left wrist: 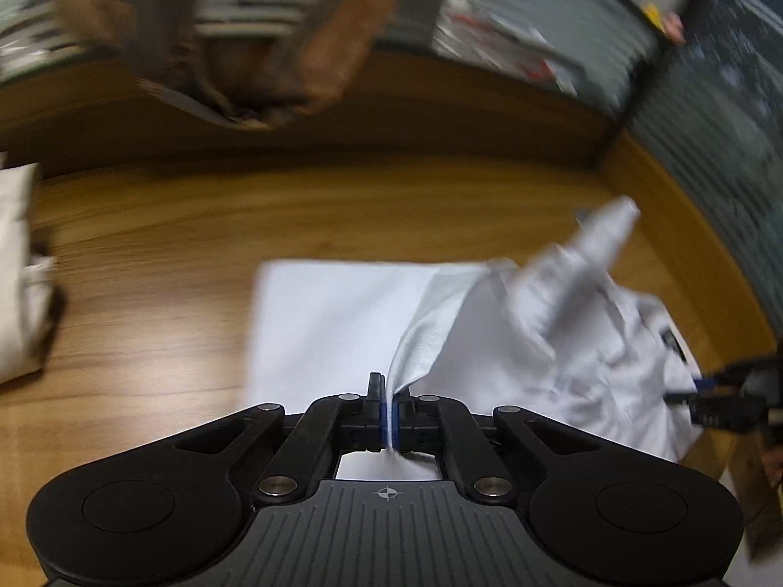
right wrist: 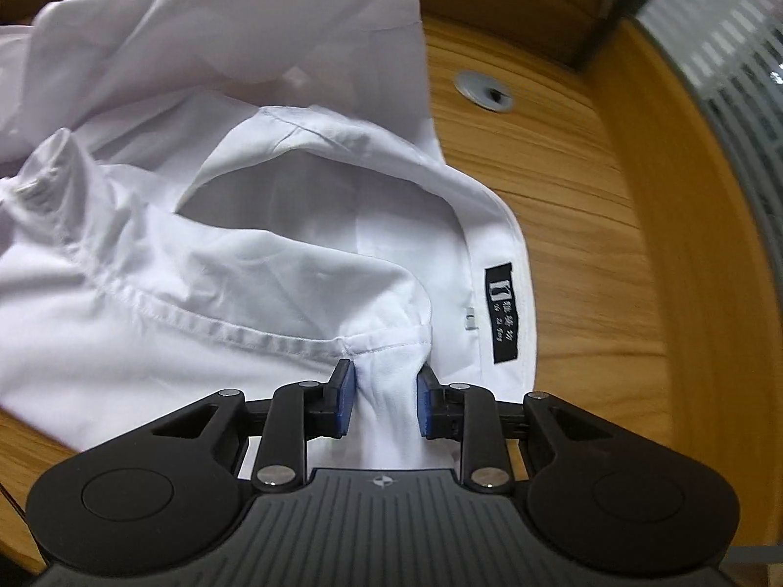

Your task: Fold clothes

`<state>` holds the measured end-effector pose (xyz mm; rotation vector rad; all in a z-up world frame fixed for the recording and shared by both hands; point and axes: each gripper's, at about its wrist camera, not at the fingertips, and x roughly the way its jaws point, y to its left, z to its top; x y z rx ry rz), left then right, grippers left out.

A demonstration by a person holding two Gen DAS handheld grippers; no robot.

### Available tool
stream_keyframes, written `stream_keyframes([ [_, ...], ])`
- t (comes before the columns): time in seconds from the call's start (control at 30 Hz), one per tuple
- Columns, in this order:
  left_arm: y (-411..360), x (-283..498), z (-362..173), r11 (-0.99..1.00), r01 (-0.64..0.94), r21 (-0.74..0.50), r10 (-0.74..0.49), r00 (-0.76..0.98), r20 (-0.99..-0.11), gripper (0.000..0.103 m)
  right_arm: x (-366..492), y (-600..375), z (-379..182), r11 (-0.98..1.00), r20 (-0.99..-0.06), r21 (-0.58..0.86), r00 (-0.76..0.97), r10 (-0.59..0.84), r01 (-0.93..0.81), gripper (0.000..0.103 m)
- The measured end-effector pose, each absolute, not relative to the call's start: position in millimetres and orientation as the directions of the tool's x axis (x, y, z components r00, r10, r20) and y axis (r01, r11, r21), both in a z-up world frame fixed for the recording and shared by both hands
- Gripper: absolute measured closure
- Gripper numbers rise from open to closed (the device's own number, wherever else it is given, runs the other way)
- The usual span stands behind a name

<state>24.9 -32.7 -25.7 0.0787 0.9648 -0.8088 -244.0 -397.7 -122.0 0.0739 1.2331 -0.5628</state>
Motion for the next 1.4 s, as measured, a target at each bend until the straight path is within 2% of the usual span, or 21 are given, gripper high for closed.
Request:
stream_keyframes([
  [0.23, 65.4, 34.5, -29.5, 0.878, 0.404, -0.258, -0.433, 0.439, -0.787, 0.099, -252.7, -403.8, -121.4, 0.852, -0.906, -0.246, 0.203, -0.372, 0.462, 0.072],
  [0.37, 124.4, 40.0, -35.7, 0.942, 0.238, -0.235, -0.325, 0.487, -0.811, 0.099, -249.9, -397.6, -123.3, 0.855, -0.904, -0.262, 0.195, -0.380, 0.449, 0.067],
  [0.5, 166.6, 38.3, -66.4, 0.973, 0.075, -0.220, -0.230, 0.444, -0.866, 0.095, -245.1, -395.0, -126.1, 0.865, -0.905, -0.279, 0.186, -0.381, 0.417, 0.062],
  [0.6, 187.4, 30.5, -78.1, 0.972, -0.007, -0.236, -0.210, 0.434, -0.876, 0.092, -241.7, -391.1, -128.6, 0.873, -0.903, -0.303, 0.178, -0.391, 0.383, 0.059],
  [0.63, 193.8, 26.8, -77.3, 0.968, -0.024, -0.249, -0.212, 0.446, -0.869, 0.088, -240.7, -391.2, -129.8, 0.874, -0.902, -0.308, 0.176, -0.394, 0.377, 0.058],
  [0.7, 201.9, 20.5, -72.9, 0.960, -0.045, -0.277, -0.224, 0.472, -0.853, 0.069, -240.4, -391.2, -130.3, 0.873, -0.902, -0.309, 0.175, -0.394, 0.376, 0.057],
  [0.77, 206.0, 17.1, -65.3, 0.944, -0.061, -0.324, -0.252, 0.499, -0.829, 0.058, -240.3, -391.2, -129.8, 0.872, -0.902, -0.310, 0.173, -0.395, 0.378, 0.056],
  [0.83, 196.6, 16.0, -61.3, 0.946, -0.014, -0.324, -0.272, 0.505, -0.819, 0.049, -241.1, -390.0, -125.6, 0.871, -0.897, -0.310, 0.186, -0.401, 0.381, 0.055],
  [0.9, 185.0, 15.2, -57.9, 0.949, 0.043, -0.313, -0.291, 0.505, -0.812, 0.036, -241.8, -388.9, -121.4, 0.869, -0.892, -0.311, 0.198, -0.406, 0.384, 0.051],
  [0.97, 173.4, 14.4, -54.6, 0.948, 0.100, -0.302, -0.310, 0.505, -0.806, 0.033, -242.6, -387.7, -117.2, 0.868, -0.887, -0.312, 0.210, -0.412, 0.386, 0.047],
  [1.0, 167.6, 14.1, -52.9, 0.947, 0.128, -0.296, -0.319, 0.504, -0.802, 0.026, -243.0, -387.1, -115.1, 0.867, -0.884, -0.312, 0.216, -0.415, 0.388, 0.043],
  [1.27, 121.3, 11.0, -39.5, 0.907, 0.349, -0.238, -0.392, 0.490, -0.779, 0.024, -245.7, -381.7, -97.1, 0.864, -0.860, -0.311, 0.270, -0.434, 0.396, 0.041],
  [1.37, 100.2, 12.9, -46.9, 0.880, 0.443, -0.172, -0.389, 0.464, -0.796, 0.022, -240.7, -369.9, -75.7, 0.898, -0.835, -0.273, 0.378, -0.399, 0.345, 0.030],
  [1.4, 93.1, 13.7, -49.8, 0.868, 0.474, -0.149, -0.386, 0.455, -0.802, 0.021, -234.4, -365.4, -74.0, 0.908, -0.833, -0.279, 0.391, -0.391, 0.314, 0.030],
])
